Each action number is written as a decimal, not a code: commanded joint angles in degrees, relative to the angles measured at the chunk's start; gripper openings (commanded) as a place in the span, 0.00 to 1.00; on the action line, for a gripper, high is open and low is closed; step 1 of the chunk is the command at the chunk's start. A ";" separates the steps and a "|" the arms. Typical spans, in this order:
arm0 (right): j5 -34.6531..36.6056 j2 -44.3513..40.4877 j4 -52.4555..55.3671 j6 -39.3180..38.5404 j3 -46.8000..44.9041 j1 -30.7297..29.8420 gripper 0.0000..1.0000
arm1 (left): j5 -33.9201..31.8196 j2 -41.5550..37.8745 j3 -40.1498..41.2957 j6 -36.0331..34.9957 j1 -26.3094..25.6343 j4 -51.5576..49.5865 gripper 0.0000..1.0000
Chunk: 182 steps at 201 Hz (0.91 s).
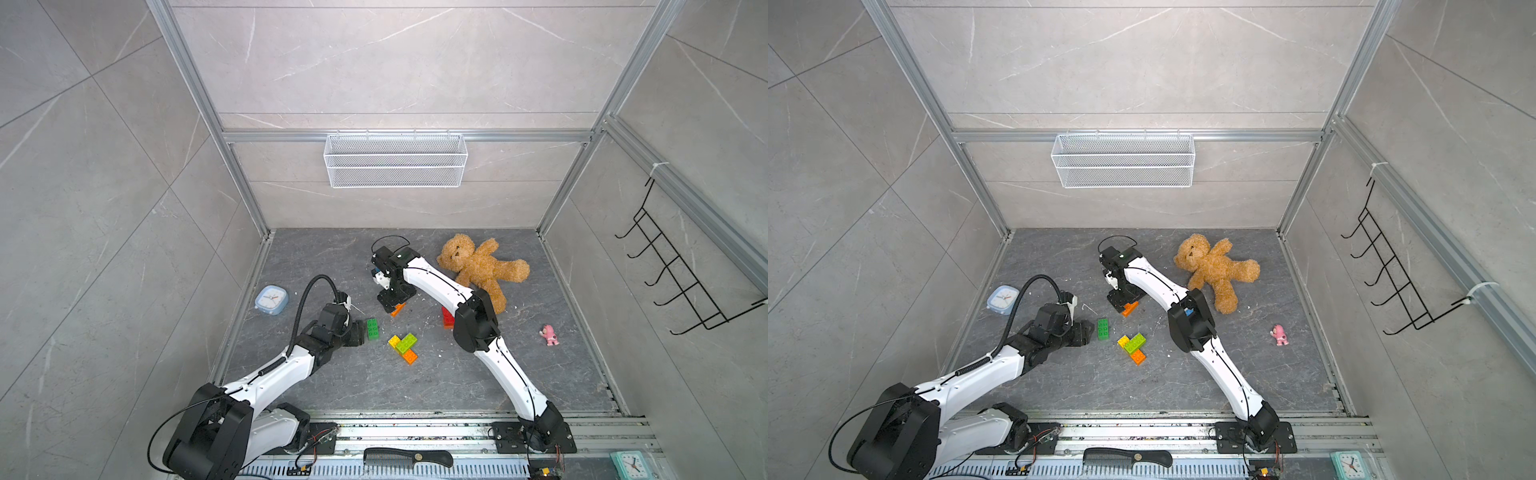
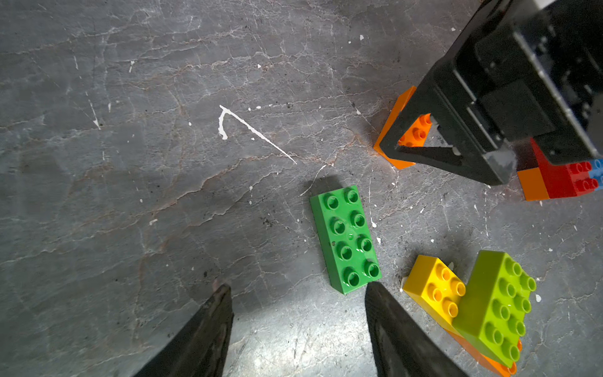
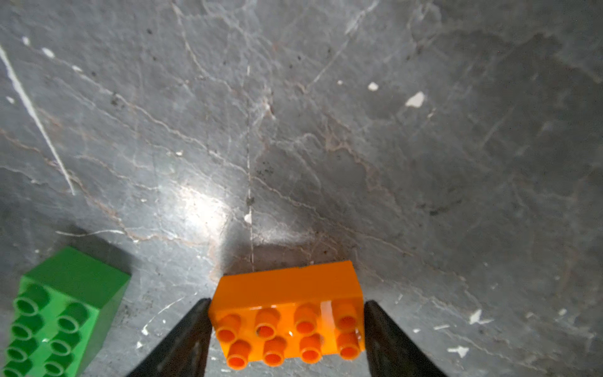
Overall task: Assemble a rectangle with lego
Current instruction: Pick up the lego brick from the center of the board.
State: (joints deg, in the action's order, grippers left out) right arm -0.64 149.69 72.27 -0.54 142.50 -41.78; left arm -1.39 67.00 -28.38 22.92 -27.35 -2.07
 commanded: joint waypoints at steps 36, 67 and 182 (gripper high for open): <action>1.59 1.00 2.17 0.75 0.94 -0.53 0.68 | -0.28 0.33 -0.98 -1.17 -0.07 1.77 0.67; 2.33 1.16 2.20 0.78 0.94 -0.82 0.70 | -0.44 0.49 -1.01 -0.57 -0.07 1.50 0.67; 2.94 -0.82 0.86 2.37 0.14 -1.02 0.58 | -1.63 -0.46 -1.57 -0.19 0.00 0.16 0.67</action>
State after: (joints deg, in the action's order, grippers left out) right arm 1.37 149.69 72.49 0.40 142.56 -42.44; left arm -1.50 67.44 -28.38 22.96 -27.35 -2.07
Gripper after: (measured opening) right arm 0.671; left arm 0.672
